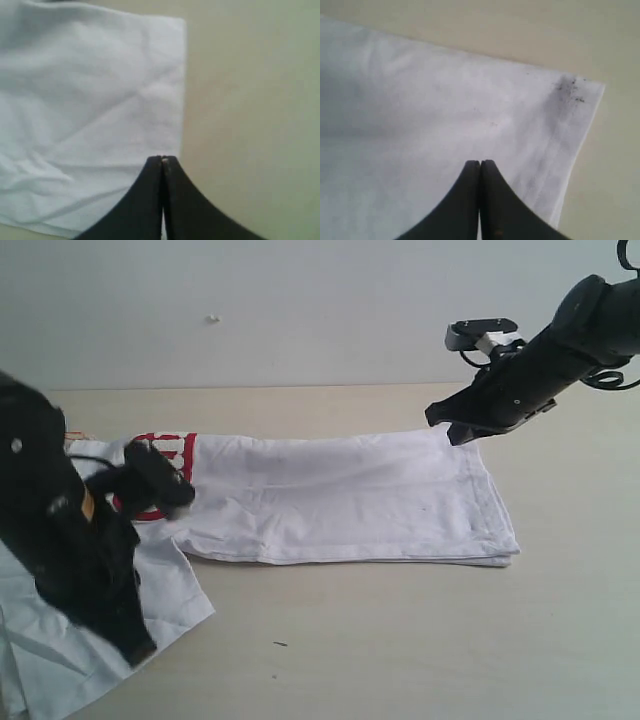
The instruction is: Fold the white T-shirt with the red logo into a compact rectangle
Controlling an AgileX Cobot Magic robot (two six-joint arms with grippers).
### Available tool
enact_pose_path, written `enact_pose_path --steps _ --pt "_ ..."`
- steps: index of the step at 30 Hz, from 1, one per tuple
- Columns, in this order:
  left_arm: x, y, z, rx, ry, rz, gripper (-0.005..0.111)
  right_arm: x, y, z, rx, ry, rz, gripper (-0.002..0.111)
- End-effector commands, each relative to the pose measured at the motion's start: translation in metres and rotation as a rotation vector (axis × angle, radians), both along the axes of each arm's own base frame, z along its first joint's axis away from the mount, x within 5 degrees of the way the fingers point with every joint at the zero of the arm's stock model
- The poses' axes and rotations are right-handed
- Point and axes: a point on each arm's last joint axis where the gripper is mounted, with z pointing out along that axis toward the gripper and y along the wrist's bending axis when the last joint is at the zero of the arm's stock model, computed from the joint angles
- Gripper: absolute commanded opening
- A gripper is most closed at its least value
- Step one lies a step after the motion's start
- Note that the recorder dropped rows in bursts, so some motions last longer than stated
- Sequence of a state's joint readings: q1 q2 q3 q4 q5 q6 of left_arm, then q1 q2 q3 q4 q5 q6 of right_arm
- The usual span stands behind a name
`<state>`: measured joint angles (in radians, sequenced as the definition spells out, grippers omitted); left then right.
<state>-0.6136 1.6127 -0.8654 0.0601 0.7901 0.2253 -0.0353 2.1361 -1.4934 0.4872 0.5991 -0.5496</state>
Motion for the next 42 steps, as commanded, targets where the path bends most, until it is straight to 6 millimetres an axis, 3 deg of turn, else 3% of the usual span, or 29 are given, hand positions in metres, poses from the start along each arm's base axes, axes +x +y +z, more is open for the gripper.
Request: enact_pose_path --steps 1,5,7,14,21,24,28,31,37,42 --pt "-0.031 -0.011 -0.017 0.012 0.014 -0.055 0.018 0.001 0.001 -0.008 0.012 0.018 -0.007 0.0" --pt "-0.034 -0.018 -0.024 -0.027 -0.02 -0.048 0.048 0.001 0.001 -0.013 0.013 0.033 -0.006 0.0" --pt "-0.031 -0.022 -0.03 -0.045 -0.039 -0.05 0.053 0.001 0.001 -0.013 0.013 0.033 -0.006 0.0" --pt "-0.018 -0.016 -0.061 0.107 -0.067 -0.025 0.052 0.0 0.001 -0.013 0.006 0.031 0.003 0.0" --pt "-0.013 -0.012 -0.063 0.157 -0.119 -0.015 0.052 0.001 0.001 -0.013 0.005 0.029 0.002 0.0" --pt "-0.014 -0.011 -0.064 0.169 -0.105 -0.003 0.039 0.001 0.001 -0.013 0.005 0.029 0.002 0.0" --pt "-0.017 -0.01 -0.064 0.187 -0.078 -0.006 0.001 0.0 0.001 -0.013 0.006 0.033 0.004 0.0" --pt "-0.019 -0.01 -0.06 0.203 -0.05 -0.001 0.0 0.0 0.001 -0.013 0.008 0.033 0.003 0.0" --pt "-0.033 -0.019 -0.017 0.3 -0.017 -0.251 0.0 0.0 0.001 -0.013 0.008 0.034 0.003 0.0" --pt "-0.002 -0.01 0.006 0.557 -0.339 -0.573 0.0 0.0 0.001 -0.013 0.008 0.038 0.006 0.0"
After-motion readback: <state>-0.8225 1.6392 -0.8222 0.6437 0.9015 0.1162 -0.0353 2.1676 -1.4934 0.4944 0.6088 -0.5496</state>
